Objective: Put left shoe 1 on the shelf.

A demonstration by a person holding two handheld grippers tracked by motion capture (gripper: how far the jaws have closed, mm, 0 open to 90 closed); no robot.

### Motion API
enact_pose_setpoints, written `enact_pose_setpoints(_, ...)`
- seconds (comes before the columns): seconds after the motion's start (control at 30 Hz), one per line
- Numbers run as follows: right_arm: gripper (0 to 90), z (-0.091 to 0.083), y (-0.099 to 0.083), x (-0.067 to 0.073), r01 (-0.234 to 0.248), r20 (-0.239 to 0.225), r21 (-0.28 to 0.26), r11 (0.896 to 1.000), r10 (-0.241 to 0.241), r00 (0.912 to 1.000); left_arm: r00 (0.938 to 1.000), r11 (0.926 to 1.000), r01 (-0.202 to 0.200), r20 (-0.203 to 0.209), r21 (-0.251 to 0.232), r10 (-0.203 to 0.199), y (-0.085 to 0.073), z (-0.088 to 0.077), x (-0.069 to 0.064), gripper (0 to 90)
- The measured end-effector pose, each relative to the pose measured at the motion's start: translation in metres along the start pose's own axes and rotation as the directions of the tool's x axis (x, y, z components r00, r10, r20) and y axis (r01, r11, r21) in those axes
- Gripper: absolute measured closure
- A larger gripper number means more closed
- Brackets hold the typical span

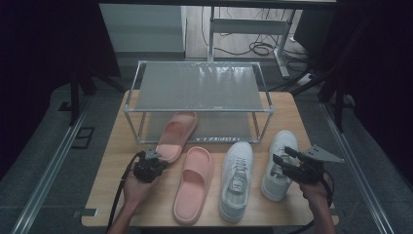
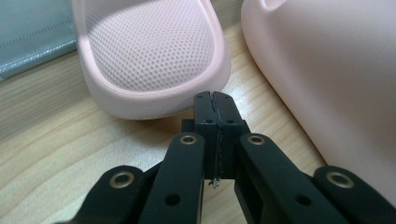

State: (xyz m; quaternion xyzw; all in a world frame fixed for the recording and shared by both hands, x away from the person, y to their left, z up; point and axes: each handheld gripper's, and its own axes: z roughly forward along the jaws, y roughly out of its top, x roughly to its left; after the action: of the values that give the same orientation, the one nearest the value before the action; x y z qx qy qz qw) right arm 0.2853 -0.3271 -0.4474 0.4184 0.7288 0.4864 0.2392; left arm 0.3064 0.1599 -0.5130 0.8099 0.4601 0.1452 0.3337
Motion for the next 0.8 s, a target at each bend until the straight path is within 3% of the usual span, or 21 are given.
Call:
enact_pose_setpoints(0.4,41.0,-0.001,0.000,-0.001,-0.002,0.002,-0.001,1.000,0.002,1.0000,0.9999,0.9998,-0.012,-0.002,0.017,0.012,0.024,0.017,-0.002,90.0)
enact_pose_setpoints(0.57,40.9,-0.001,0.000,0.001,0.002,0.000,-0.001,1.000,-0.002,1.0000,0.9999,0.9999,0.000,0.014,0.015,0.000,0.031,0.026,-0.001,90.0)
enact_pose_setpoints(0.8,40.9,-0.002,0.001,0.001,-0.001,-0.004,-0.006,1.000,0.001,1.0000,0.9999,0.9998,0.007,0.007,0.018,-0.007,0.041,0.035,-0.001,90.0)
